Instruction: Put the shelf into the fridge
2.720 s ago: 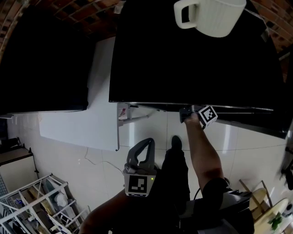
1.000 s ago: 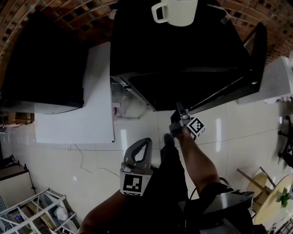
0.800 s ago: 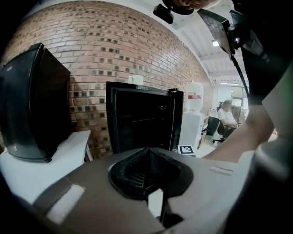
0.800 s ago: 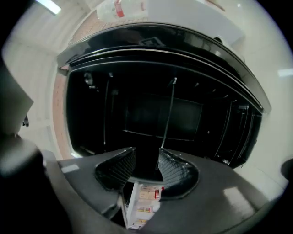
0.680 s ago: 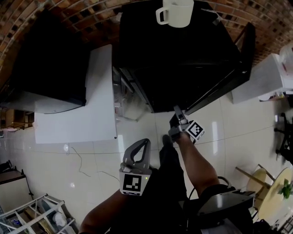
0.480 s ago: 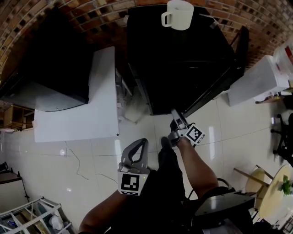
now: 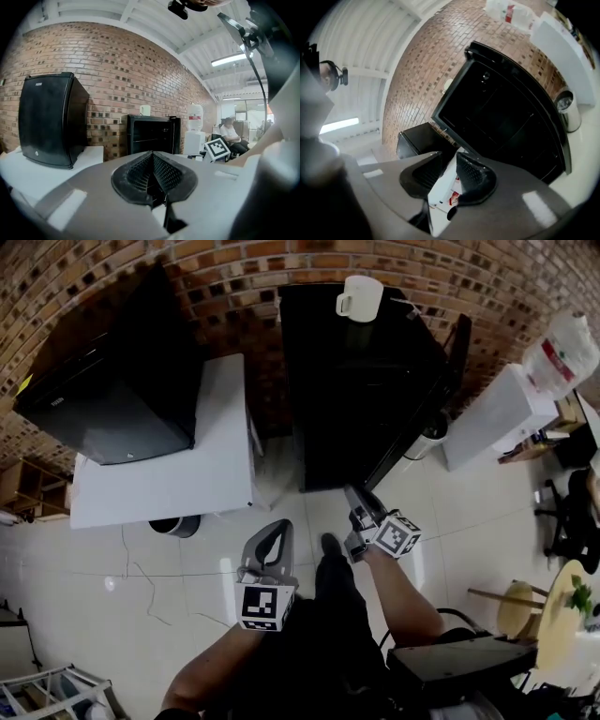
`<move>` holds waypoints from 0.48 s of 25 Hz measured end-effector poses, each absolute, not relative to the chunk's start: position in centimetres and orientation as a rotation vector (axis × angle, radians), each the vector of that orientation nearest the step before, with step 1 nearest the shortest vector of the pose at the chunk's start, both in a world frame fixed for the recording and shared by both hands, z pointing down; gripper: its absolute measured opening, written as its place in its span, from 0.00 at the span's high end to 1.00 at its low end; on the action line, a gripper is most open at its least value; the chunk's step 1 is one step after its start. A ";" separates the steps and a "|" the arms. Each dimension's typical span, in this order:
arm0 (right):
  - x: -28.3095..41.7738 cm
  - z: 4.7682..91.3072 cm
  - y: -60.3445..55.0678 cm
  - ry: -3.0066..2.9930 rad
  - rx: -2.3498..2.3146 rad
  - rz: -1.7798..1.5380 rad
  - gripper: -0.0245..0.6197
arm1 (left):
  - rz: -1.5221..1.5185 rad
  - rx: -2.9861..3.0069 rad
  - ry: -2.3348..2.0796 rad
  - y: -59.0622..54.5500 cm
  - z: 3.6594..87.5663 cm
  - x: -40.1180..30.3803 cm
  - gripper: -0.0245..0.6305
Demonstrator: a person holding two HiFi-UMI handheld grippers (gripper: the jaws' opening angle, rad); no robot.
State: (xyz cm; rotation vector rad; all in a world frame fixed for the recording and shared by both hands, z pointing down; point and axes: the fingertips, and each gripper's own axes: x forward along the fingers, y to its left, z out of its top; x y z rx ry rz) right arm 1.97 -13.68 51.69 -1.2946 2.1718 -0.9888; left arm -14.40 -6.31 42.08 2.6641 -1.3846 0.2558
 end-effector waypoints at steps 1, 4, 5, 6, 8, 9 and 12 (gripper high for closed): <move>1.5 50.7 -12.9 2.206 -1.306 -0.955 0.80 | 0.244 2.653 -1.388 -6.0 42.0 -14.9 0.97; 0.2 47.4 -10.2 2.313 -1.351 -0.858 0.80 | 0.218 2.632 -1.377 -5.1 42.0 -15.8 0.97; -0.1 46.3 -9.5 2.355 -1.365 -0.824 0.80 | 0.208 2.625 -1.373 -4.9 42.0 -16.0 0.97; -0.3 45.2 -8.7 2.399 -1.376 -0.788 0.80 | 0.198 2.614 -1.369 -4.7 42.1 -16.3 0.97; -0.2 43.3 -7.3 2.475 -1.405 -0.715 0.80 | 0.185 2.588 -1.357 -4.3 42.2 -16.6 0.97; 0.3 42.6 -6.7 2.498 -1.432 -0.683 0.80 | 0.183 2.582 -1.350 -4.1 42.3 -16.5 0.97; 3.0 41.3 -5.2 2.523 -1.593 -0.608 0.83 | 0.207 2.602 -1.318 -3.2 42.1 -15.6 0.97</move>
